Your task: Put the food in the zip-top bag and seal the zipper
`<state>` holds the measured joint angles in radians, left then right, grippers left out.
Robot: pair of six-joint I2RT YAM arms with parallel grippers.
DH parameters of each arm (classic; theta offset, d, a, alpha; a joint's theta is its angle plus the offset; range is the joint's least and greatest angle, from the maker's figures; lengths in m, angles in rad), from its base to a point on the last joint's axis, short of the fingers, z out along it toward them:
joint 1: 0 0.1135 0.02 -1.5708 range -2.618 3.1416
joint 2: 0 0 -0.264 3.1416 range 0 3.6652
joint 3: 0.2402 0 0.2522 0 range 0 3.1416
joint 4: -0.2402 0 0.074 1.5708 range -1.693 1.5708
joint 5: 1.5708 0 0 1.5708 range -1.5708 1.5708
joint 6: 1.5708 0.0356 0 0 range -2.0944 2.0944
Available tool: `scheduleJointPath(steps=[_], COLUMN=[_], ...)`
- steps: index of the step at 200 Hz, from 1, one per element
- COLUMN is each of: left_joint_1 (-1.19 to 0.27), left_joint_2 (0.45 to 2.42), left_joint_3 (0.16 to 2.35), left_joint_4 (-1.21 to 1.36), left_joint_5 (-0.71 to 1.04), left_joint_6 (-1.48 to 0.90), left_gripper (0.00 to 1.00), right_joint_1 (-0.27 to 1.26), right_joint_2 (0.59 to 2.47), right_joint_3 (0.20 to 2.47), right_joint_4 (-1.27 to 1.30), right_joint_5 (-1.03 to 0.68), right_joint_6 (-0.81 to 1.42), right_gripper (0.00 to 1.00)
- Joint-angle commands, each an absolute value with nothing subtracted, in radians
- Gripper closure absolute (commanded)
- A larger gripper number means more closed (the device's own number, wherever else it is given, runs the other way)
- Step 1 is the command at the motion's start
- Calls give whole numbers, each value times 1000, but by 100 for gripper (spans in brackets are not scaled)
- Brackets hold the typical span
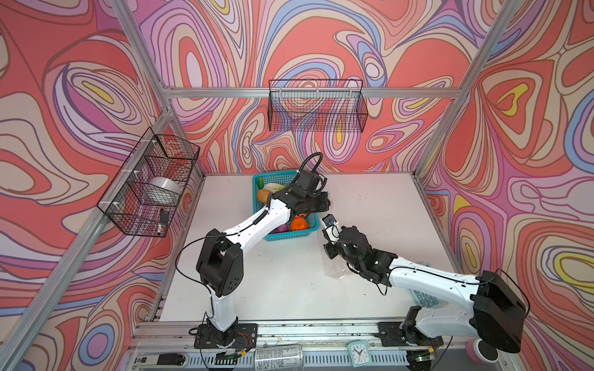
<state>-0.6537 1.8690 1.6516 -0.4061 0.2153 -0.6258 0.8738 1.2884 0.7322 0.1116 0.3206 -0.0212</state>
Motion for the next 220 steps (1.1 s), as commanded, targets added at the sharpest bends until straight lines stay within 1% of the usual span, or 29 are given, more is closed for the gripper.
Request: scheduleJointPath(steps=[1,11,18,26,35,52,84,110,137,149,165,189,206,220], left_joint_1=[-653,-653,-653,-653,-653,-653,-653,-653,-657,-672,-715,-820,-905,-971], left_joint_2=[1888,1885,1880,1873,1862,1843,1821,1806,1752,1711,1650,1568,1574,1600], left_joint_3=[1710,1712,1706,1699,1688,1673,1667,1651,1572,1511,1416,1214,1111,1057], left_joint_4=[-426,-416,-404,-389,-372,-343,-310,-272,-65,36,164,403,495,541], left_joint_5=[181,172,157,139,113,72,28,50,124,119,66,-76,-204,-300], left_joint_6=[-589,-581,-576,-566,-549,-515,-463,-433,-381,-328,-214,-24,94,163], left_gripper=[100,100,100,100,100,100,100,100,100,100,100,100,100,100], right_joint_1=[880,874,859,825,773,676,576,422,311,274,233,196,181,179], right_joint_2=[1257,1249,1240,1230,1221,1214,1192,1216,1306,1347,1384,1416,1439,1459], right_joint_3=[751,770,790,814,836,862,910,999,1170,1240,1304,1338,1357,1371], right_joint_4=[95,78,56,31,12,-9,-46,-129,-291,-349,-386,-369,-372,-394], right_joint_5=[314,302,266,197,113,1,-51,-155,-210,-234,-277,-328,-367,-403], right_joint_6=[12,44,76,116,160,233,260,353,429,469,517,581,617,636], right_gripper=[91,59,43,32,26,25,22,21,22,22,23,24,25,28])
